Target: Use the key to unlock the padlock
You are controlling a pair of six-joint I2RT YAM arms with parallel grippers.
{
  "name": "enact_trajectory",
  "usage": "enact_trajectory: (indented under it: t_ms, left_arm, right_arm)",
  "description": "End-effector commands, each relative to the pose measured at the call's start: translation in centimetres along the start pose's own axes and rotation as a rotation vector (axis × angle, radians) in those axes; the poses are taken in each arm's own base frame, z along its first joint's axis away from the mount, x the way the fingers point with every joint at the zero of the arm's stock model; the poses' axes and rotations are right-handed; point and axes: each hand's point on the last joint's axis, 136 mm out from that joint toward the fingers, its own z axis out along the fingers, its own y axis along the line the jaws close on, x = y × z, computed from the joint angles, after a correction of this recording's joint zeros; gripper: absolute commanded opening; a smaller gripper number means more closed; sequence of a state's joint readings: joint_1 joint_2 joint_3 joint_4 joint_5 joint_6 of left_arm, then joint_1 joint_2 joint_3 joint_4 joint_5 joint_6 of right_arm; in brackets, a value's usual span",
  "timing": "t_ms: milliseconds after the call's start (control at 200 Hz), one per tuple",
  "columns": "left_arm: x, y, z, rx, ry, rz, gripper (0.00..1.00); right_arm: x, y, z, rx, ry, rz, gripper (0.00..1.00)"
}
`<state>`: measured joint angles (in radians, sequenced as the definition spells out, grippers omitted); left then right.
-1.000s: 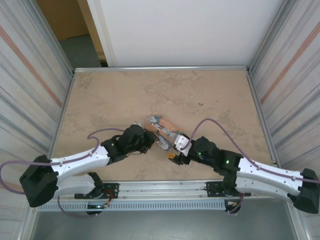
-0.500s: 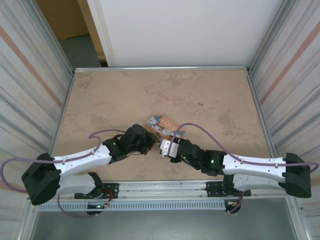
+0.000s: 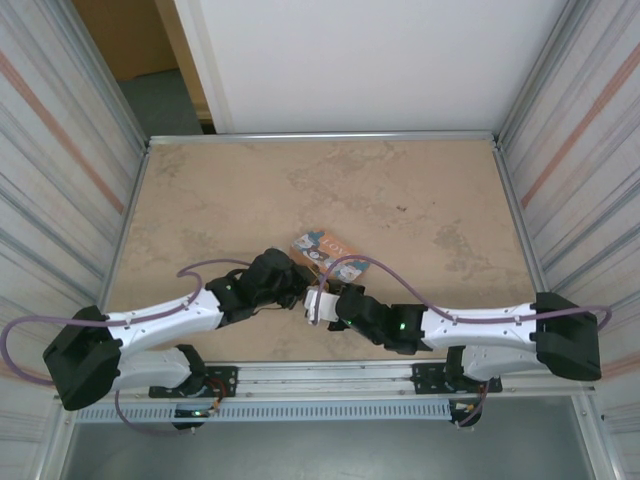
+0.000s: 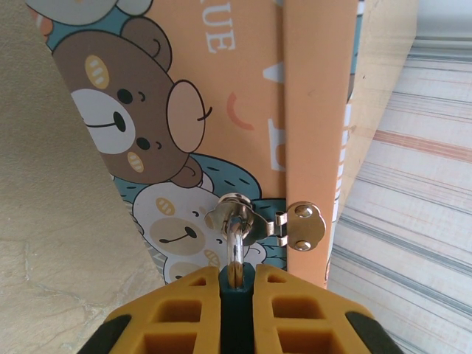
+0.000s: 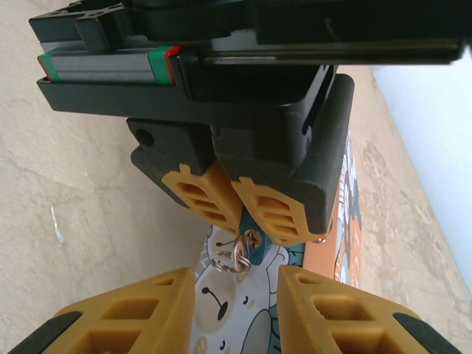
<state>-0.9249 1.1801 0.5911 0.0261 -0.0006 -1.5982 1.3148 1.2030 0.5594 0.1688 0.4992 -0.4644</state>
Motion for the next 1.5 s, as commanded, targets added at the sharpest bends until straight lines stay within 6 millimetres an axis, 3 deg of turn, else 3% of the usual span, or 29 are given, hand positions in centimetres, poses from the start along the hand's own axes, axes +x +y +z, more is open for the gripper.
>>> enact_trajectory:
  t_ms: [0, 361, 1493]
  left_arm:
    - [0.3, -2.1, -0.3, 0.053, 0.009, -0.008, 0.0]
    - [0.4, -2.1, -0.4, 0.055, 0.015, -0.008, 0.0]
    - [0.6, -2.4, -0.4, 0.074, 0.029, -0.017, 0.0]
  right_arm:
    - [-1.9, -1.0, 0.2, 0.047, -0.045, 0.006, 0.32]
    - [-1.2, -0.4, 1.4, 0.061, -0.019, -0.003, 0.28]
    - [2.0, -0.8, 2.5, 0.126, 0.064, 0.062, 0.07]
